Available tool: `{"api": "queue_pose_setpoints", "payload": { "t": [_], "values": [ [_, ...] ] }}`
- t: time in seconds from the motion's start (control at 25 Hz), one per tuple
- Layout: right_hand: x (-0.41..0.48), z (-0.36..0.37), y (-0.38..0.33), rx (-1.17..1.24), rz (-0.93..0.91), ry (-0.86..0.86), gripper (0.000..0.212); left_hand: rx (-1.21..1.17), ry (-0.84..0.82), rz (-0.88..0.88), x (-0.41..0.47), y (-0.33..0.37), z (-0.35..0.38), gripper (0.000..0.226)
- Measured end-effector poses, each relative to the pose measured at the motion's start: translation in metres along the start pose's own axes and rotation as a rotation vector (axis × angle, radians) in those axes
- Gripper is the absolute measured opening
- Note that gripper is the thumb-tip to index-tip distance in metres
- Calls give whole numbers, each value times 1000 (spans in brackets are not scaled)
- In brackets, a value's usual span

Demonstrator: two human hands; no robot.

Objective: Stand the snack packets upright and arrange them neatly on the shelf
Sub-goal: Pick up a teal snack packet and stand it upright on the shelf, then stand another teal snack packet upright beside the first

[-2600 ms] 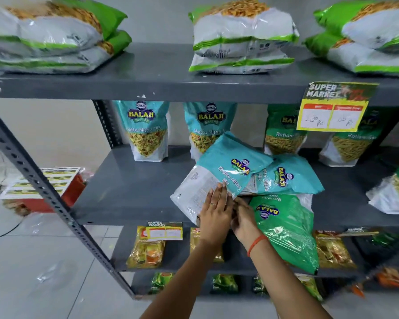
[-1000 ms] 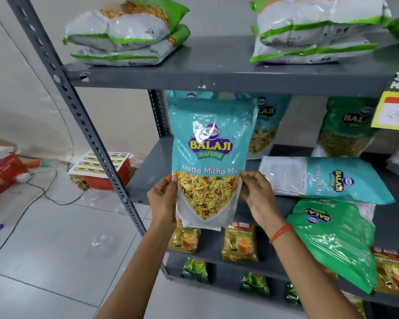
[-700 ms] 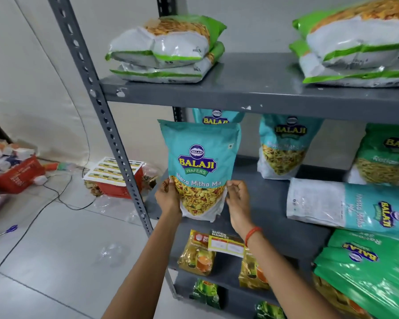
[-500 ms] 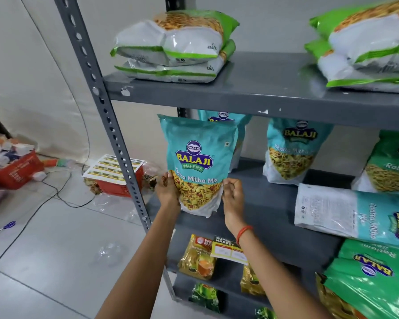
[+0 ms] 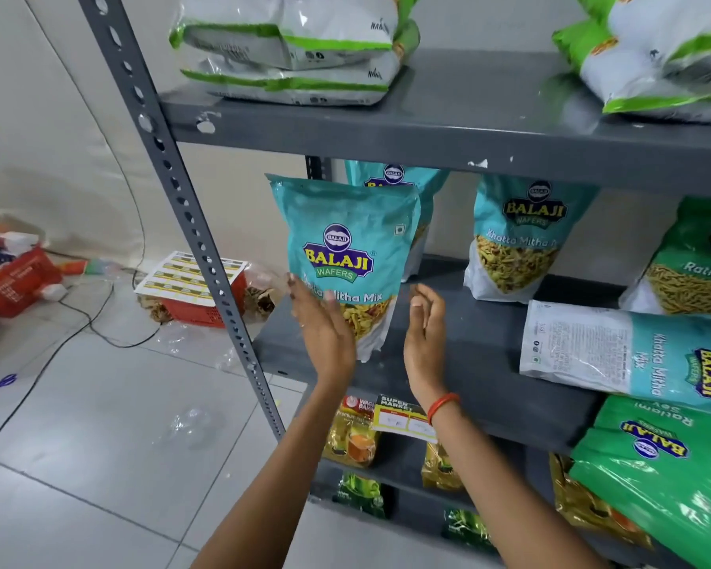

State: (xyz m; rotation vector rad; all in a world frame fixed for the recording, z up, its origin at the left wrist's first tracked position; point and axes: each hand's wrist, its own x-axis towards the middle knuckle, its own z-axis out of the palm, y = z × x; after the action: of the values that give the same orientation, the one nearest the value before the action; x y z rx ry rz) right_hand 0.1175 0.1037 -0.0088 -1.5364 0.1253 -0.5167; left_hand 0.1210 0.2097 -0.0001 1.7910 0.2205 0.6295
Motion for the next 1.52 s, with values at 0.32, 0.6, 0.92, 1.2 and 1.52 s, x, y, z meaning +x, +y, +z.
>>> {"api": "queue_pose_setpoints", "payload": {
  "t": [0.32, 0.6, 0.92, 1.2, 1.52],
  "values": [
    [-12, -137, 11, 163, 168, 384, 22, 224, -335, 432, -117, 26, 107, 59],
    [-4, -261, -4, 636, 560, 607, 35, 270, -872, 648, -186, 48, 204, 47],
    [13, -288, 2, 683, 597, 506, 36, 185, -659, 568, -199, 61, 209, 38],
    [56, -262, 29, 742, 630, 269, 33, -183, -545, 258, -141, 86, 164, 17],
    [76, -233, 18, 290, 375, -85, 24, -507, -422, -267, -84, 66, 131, 4]
  ]
}}
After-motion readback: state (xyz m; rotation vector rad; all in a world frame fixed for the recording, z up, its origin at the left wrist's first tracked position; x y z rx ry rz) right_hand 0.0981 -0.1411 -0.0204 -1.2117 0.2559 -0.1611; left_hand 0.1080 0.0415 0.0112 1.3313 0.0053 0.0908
